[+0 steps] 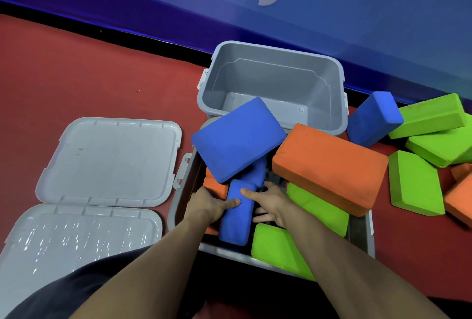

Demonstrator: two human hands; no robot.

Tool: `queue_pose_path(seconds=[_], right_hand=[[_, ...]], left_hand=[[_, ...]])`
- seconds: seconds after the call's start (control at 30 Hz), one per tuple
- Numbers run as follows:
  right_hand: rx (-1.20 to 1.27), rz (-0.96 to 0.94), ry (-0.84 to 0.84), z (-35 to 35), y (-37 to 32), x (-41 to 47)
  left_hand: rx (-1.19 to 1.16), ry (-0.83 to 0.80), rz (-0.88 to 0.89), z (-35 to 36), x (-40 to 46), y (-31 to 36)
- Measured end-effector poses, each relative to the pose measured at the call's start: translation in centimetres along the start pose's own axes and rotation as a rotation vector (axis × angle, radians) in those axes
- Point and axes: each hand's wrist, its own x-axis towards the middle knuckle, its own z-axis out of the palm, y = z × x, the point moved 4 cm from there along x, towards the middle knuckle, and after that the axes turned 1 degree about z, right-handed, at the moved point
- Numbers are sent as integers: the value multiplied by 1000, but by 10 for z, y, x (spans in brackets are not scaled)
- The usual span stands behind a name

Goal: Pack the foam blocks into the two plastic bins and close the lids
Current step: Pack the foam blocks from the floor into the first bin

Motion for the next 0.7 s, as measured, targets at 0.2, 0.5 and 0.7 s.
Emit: queue_pose_path(seconds=[0.2,0.5,0.7], right_hand=[[-26,63,-37,8,8,20],[-27,18,47,11,16,59],[-71,-30,161,14,18,72]], left_hand=[[208,206,74,6,-9,3],[310,311,48,15,9,-3],[378,387,50,21,14,-4]])
